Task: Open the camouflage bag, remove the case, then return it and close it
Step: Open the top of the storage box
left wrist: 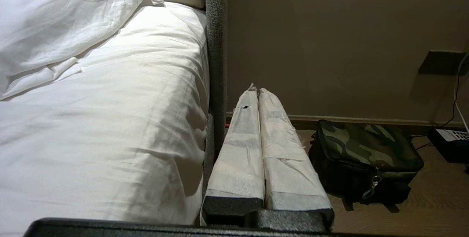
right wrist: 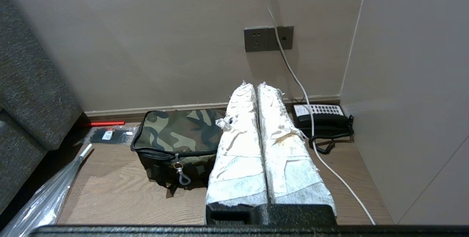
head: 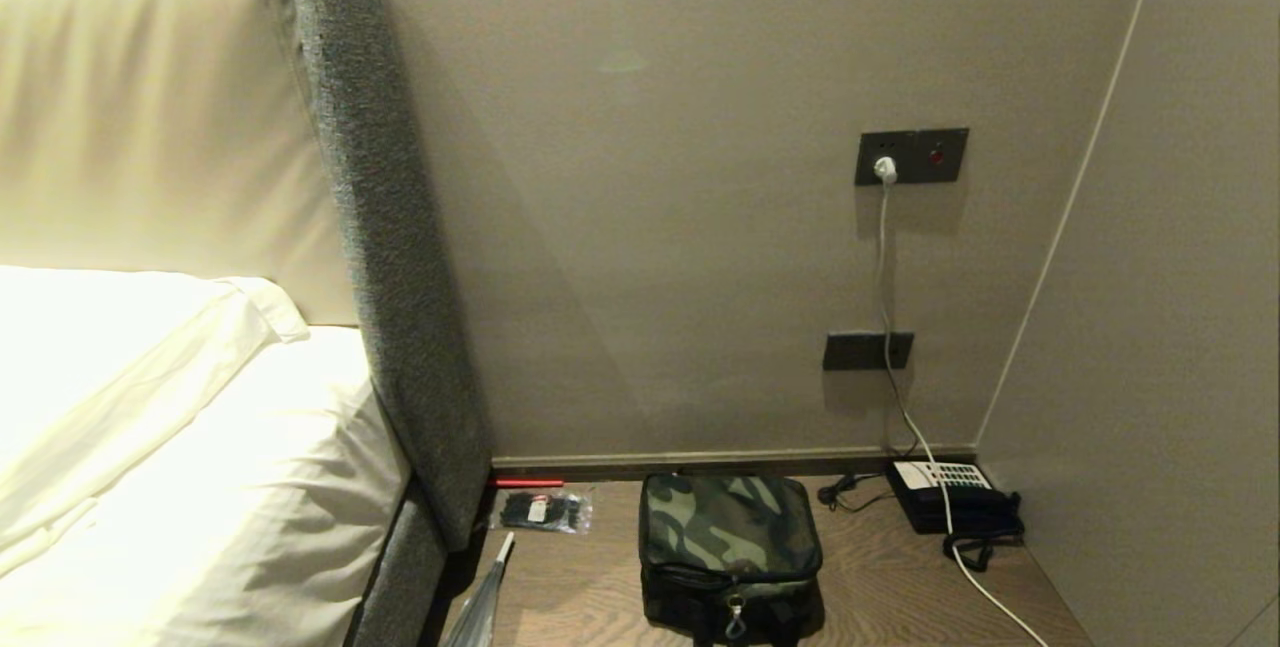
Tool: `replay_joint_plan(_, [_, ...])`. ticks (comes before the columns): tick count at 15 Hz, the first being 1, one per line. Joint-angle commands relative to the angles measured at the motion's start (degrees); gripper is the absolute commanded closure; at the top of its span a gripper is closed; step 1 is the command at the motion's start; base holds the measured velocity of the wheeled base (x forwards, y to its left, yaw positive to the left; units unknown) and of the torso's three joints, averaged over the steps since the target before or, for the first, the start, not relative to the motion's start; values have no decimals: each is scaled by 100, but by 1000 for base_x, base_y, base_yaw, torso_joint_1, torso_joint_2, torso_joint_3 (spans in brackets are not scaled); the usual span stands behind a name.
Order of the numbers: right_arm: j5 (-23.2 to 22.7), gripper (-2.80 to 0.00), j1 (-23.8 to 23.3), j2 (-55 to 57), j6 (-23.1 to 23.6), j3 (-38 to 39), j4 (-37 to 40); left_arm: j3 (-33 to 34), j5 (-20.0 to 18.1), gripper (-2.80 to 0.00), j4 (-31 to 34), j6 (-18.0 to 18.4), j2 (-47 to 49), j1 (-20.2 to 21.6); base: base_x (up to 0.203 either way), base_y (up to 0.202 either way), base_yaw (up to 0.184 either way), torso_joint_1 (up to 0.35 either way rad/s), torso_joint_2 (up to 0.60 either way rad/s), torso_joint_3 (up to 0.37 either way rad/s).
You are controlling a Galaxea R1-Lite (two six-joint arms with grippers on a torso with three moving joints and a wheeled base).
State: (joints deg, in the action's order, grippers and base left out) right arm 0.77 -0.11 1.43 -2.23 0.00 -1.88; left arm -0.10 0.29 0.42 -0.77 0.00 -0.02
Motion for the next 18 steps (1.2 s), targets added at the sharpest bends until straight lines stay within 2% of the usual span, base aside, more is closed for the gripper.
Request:
replay_joint_plan(1, [2,0,2,7,-14,72,-14,1,4,0,2,-4,0,2,0,0,0,0,0,0])
replay_joint_plan(18, [2,0,2,7,-14,71,-14,1,6,0,2,-2,-9,-6,0,0,0,0,0,0])
